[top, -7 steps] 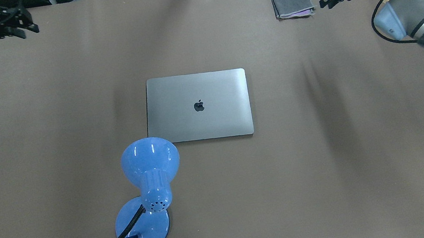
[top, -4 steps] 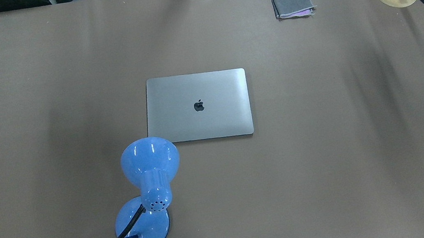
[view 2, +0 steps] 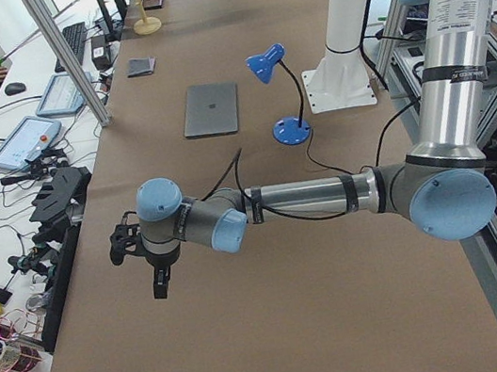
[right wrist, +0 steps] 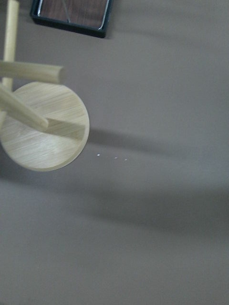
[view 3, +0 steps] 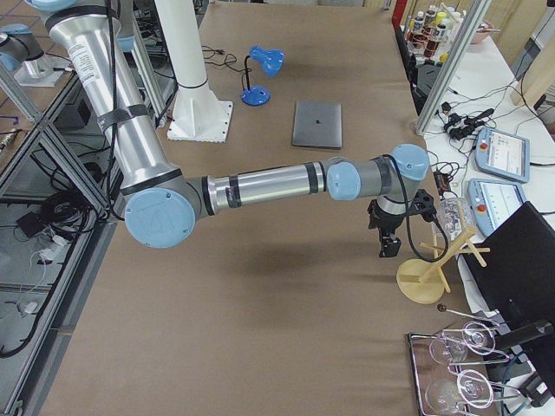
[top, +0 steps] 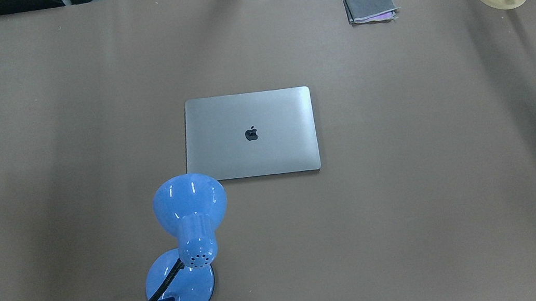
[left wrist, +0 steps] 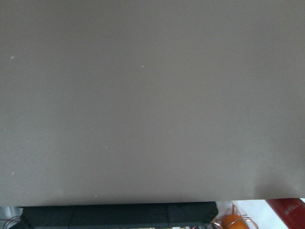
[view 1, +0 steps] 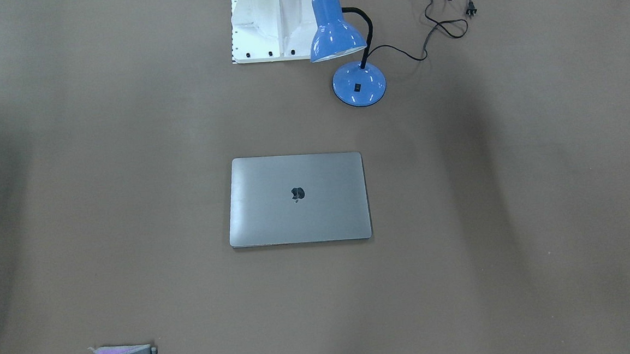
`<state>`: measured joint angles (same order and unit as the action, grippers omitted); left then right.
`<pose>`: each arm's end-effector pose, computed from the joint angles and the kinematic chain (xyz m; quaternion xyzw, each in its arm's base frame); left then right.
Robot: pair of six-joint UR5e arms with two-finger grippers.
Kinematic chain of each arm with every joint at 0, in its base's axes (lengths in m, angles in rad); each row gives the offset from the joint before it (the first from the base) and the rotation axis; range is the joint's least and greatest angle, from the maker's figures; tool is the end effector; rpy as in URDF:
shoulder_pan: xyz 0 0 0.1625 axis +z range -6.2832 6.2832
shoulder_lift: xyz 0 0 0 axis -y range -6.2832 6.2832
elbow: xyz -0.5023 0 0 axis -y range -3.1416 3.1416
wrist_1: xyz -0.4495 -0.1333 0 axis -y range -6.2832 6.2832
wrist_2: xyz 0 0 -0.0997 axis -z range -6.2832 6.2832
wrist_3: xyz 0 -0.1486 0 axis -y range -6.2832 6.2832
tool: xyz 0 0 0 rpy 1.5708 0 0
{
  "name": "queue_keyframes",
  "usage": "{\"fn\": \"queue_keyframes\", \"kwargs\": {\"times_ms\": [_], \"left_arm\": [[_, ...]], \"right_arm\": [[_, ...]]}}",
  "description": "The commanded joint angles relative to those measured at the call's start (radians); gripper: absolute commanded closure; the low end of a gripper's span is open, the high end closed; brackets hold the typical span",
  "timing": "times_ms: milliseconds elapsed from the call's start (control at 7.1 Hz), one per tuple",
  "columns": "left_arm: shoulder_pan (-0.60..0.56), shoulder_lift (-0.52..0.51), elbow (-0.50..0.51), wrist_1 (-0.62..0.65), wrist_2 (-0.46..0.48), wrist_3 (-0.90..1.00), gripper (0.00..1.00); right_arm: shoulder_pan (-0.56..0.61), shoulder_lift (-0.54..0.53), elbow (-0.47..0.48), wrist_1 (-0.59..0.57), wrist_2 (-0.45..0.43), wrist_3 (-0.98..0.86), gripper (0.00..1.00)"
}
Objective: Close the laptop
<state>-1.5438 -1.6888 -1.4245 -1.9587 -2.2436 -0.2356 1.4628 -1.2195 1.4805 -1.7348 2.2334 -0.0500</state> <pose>-0.0233 -0.6435 0.7477 0.1248 0.3441 -0.0380 0.9298 -0.0357 -0.7180 0.6251 0.0364 -0.3261 -0.0903 0.9403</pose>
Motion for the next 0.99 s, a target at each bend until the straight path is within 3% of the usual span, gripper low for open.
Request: {"fn": "queue_keyframes", "kwargs": {"times_ms": [0, 141, 423, 563, 845], "left_arm": [[-0.032, 0.134, -0.125, 0.087, -0.004, 0.033, 0.02], [-0.042, 0.244, -0.245, 0.090, -0.010, 0.041, 0.02], [-0.070, 0.294, -0.294, 0.122, -0.146, 0.042, 0.02], [-0.065, 0.275, -0.292, 0.174, -0.146, 0.020, 0.02], [-0.062, 0.079, -0.287, 0.489, -0.137, 0.044, 0.02]], "right_arm": [[0.007, -0.146, 0.351, -0.372, -0.055, -0.079, 0.00], [0.008, -0.240, 0.427, -0.371, -0.023, -0.111, 0.00], [0.045, -0.314, 0.423, -0.367, 0.107, -0.163, 0.00], [0.078, -0.316, 0.420, -0.368, 0.115, -0.165, 0.00], [0.099, -0.289, 0.393, -0.370, 0.135, -0.148, 0.00]]}}
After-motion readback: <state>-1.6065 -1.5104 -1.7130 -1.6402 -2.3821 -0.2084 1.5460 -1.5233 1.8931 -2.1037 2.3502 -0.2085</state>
